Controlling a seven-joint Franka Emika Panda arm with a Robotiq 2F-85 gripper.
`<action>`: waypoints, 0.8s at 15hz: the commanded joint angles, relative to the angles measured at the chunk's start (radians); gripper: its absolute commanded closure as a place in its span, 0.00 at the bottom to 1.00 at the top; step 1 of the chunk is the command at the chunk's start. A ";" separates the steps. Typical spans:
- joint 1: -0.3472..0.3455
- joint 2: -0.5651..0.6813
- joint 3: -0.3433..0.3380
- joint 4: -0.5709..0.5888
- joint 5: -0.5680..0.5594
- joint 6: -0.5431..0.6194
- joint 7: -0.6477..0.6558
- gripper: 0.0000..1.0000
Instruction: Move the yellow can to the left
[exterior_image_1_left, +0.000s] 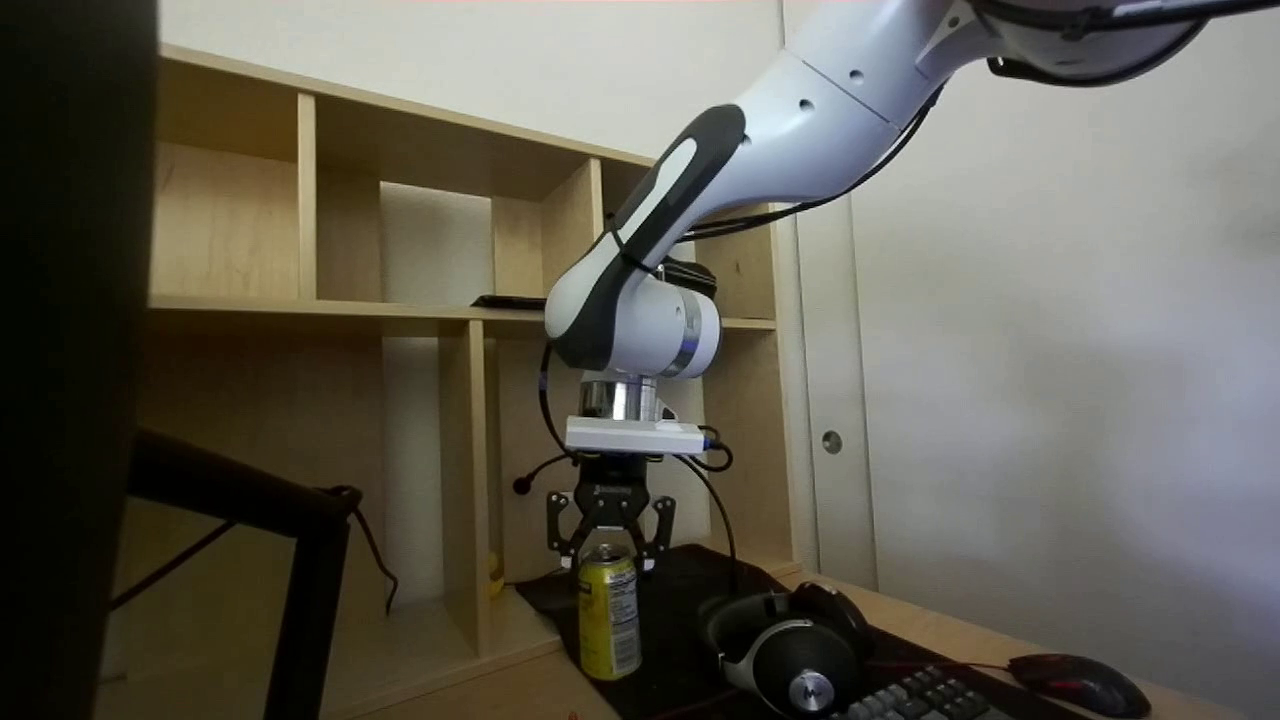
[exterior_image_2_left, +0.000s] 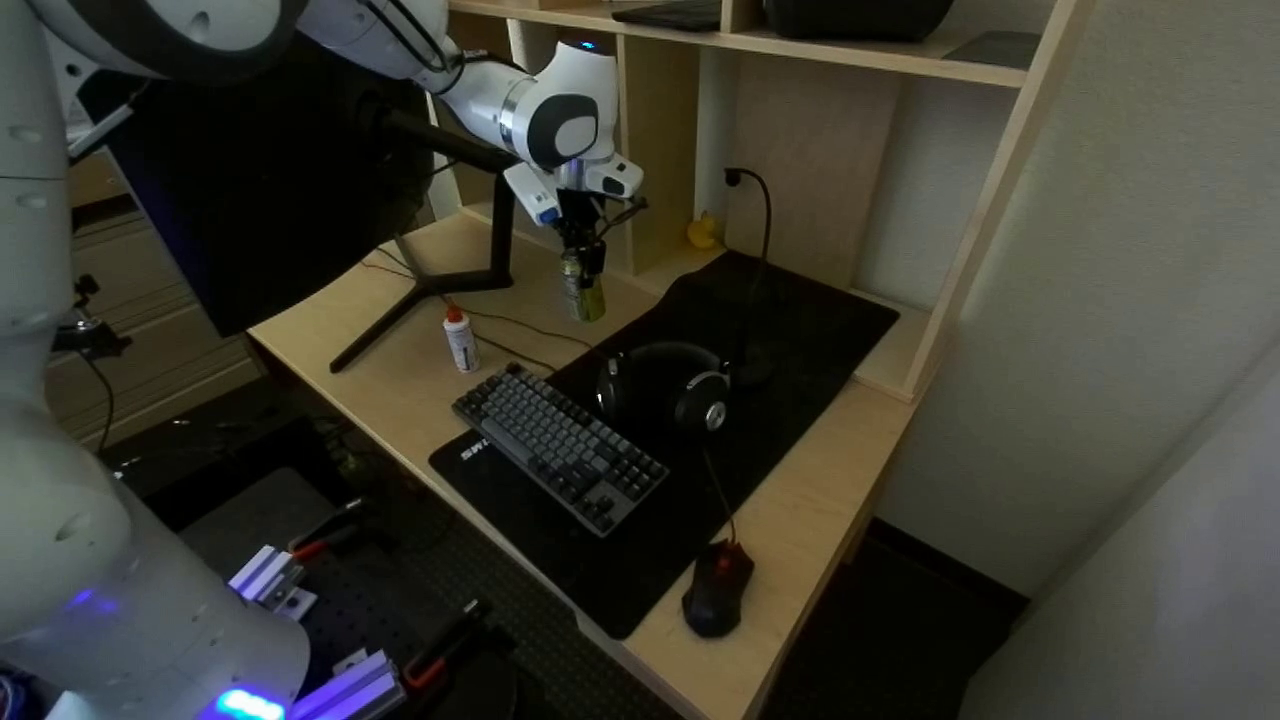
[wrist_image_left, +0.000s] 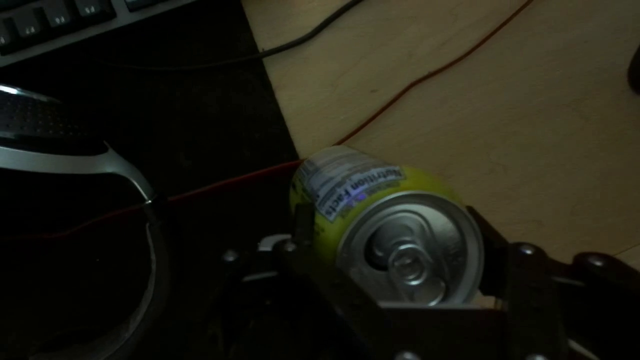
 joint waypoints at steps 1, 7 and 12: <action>-0.015 0.002 0.027 0.003 0.036 0.010 -0.089 0.55; 0.020 -0.104 0.040 0.023 0.018 0.037 -0.075 0.30; 0.021 -0.067 0.041 0.071 0.029 0.048 -0.060 0.55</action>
